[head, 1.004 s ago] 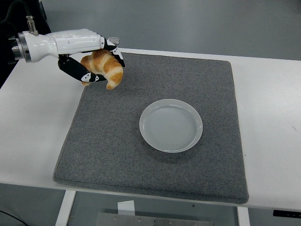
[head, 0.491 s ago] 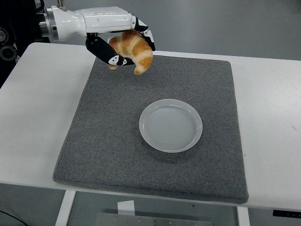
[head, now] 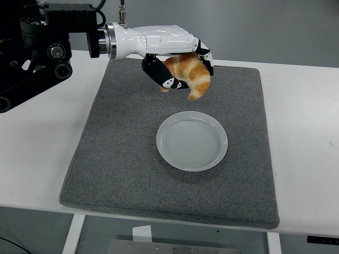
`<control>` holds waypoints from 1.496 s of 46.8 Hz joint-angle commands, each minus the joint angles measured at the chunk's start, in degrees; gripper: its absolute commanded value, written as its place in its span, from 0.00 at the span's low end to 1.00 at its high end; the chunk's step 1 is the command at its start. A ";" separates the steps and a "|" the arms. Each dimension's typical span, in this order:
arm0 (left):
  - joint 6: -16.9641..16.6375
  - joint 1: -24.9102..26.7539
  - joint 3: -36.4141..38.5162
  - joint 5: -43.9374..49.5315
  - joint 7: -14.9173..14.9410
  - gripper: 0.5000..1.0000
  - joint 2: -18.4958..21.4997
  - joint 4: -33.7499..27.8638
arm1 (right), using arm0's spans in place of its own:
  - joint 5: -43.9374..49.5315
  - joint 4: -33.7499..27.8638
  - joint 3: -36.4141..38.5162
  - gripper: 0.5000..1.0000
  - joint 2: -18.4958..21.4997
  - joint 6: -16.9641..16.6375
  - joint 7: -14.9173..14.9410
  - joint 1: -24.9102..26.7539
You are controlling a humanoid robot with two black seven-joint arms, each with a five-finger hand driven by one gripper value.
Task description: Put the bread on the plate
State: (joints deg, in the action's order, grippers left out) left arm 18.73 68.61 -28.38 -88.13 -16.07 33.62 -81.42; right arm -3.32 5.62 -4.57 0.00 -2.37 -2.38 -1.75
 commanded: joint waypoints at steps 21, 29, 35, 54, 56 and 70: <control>-3.09 -6.02 4.82 -12.59 3.14 0.00 -8.57 4.34 | -0.02 0.00 0.00 0.90 0.00 0.00 0.00 0.00; -3.70 -8.93 4.91 -14.44 4.11 0.00 -10.94 5.57 | 0.07 0.00 0.00 0.91 0.00 0.00 0.00 0.00; -3.88 -11.12 4.91 -16.46 4.99 0.00 -13.13 7.50 | -0.02 0.00 0.00 0.90 0.00 0.00 0.00 0.00; -6.07 -14.11 5.00 -20.68 5.17 0.00 -17.27 12.69 | -0.02 0.00 0.00 0.90 0.00 0.00 0.00 0.00; -6.07 -14.38 5.00 -20.68 5.17 0.00 -17.27 12.69 | 0.07 0.00 0.00 0.90 0.00 0.00 0.00 0.00; -6.16 -15.52 6.23 -20.24 5.17 0.00 -17.27 12.78 | -0.02 0.00 0.00 0.90 0.00 0.00 0.00 0.00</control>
State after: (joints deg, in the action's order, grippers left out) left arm 12.55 53.33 -22.16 -108.61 -10.89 16.34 -68.64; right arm -3.33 5.63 -4.57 0.00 -2.37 -2.38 -1.76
